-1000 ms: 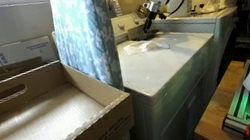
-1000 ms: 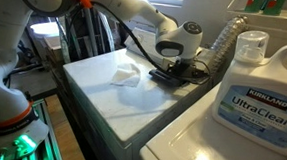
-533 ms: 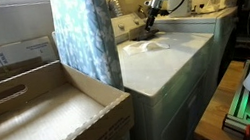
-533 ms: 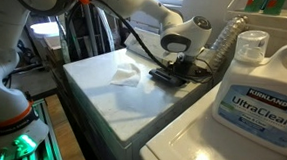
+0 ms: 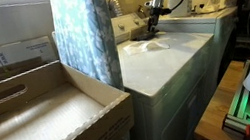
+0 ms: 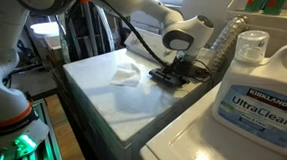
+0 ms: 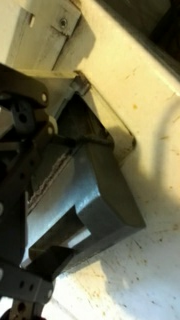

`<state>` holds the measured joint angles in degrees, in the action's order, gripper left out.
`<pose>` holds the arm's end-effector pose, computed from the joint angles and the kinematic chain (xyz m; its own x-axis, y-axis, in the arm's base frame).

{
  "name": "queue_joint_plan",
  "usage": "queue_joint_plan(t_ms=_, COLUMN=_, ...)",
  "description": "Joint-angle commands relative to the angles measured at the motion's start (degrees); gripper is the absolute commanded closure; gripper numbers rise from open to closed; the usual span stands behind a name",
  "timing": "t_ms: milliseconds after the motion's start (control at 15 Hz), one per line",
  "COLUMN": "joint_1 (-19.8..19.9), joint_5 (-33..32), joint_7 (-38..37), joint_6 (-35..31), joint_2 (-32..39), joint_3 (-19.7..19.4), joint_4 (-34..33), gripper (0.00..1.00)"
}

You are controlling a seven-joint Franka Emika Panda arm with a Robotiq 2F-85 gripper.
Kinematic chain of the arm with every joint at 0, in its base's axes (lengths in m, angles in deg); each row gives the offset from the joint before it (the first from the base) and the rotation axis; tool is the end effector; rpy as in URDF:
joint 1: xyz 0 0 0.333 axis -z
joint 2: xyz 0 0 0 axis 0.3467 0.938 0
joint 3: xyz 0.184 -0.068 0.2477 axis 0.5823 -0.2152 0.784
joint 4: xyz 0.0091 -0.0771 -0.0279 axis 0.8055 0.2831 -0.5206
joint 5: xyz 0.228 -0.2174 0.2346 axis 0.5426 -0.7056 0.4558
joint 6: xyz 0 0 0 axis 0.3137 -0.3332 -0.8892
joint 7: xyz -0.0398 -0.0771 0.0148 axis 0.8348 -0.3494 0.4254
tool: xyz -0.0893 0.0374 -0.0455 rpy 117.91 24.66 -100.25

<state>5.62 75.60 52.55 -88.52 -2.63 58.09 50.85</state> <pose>0.6471 -0.2749 0.3037 0.5639 0.7430 0.3606 0.8191 -0.5588 -0.1295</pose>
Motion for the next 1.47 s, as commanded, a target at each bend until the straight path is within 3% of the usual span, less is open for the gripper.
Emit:
queue_joint_plan(t_ms=0, joint_1=-0.25, joint_5=-2.18, joint_7=2.82, joint_6=2.25, joint_2=0.58, joint_3=-1.0, joint_4=-1.07, gripper=0.0)
queue_joint_plan(t_ms=533, joint_1=-1.0, joint_5=-4.73, joint_7=5.63, joint_6=3.21, joint_2=0.79, joint_3=-1.65, joint_4=-0.95, gripper=0.0)
queue_joint_plan(t_ms=1400, joint_1=-1.87, joint_5=-2.09, joint_7=1.67, joint_6=-6.46, joint_2=-0.62, joint_3=-1.93, joint_4=3.37, gripper=0.0)
